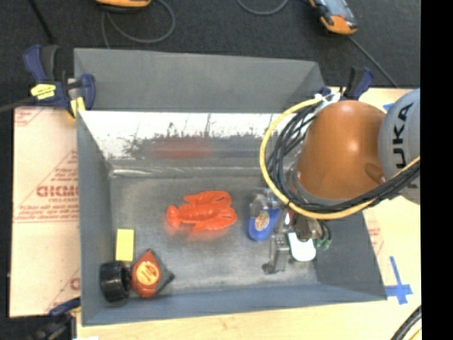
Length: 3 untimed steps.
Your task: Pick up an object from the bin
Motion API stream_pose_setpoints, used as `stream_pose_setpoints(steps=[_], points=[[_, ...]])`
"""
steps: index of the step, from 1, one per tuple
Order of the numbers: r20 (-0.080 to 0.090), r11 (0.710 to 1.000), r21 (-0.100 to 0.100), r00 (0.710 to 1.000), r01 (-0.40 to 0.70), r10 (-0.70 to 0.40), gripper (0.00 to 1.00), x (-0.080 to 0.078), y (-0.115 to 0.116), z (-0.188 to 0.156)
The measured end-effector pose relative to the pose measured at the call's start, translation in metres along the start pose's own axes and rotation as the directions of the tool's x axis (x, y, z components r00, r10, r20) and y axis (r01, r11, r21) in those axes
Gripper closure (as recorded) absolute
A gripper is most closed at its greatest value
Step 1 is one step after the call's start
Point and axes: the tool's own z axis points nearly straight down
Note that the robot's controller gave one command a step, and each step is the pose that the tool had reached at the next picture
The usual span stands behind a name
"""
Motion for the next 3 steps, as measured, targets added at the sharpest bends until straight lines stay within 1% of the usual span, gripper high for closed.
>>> stream_pose_setpoints(steps=[1,2,3], points=[[0.008,1.0,-0.001,1.0,-0.019,0.019,0.0,-0.015,0.021,0.05],[-0.003,1.0,0.0,1.0,-0.024,0.024,0.0,-0.01,0.074,0.068],[0.004,1.0,-0.004,1.0,-0.016,0.016,0.0,-0.019,0.103,0.101]])
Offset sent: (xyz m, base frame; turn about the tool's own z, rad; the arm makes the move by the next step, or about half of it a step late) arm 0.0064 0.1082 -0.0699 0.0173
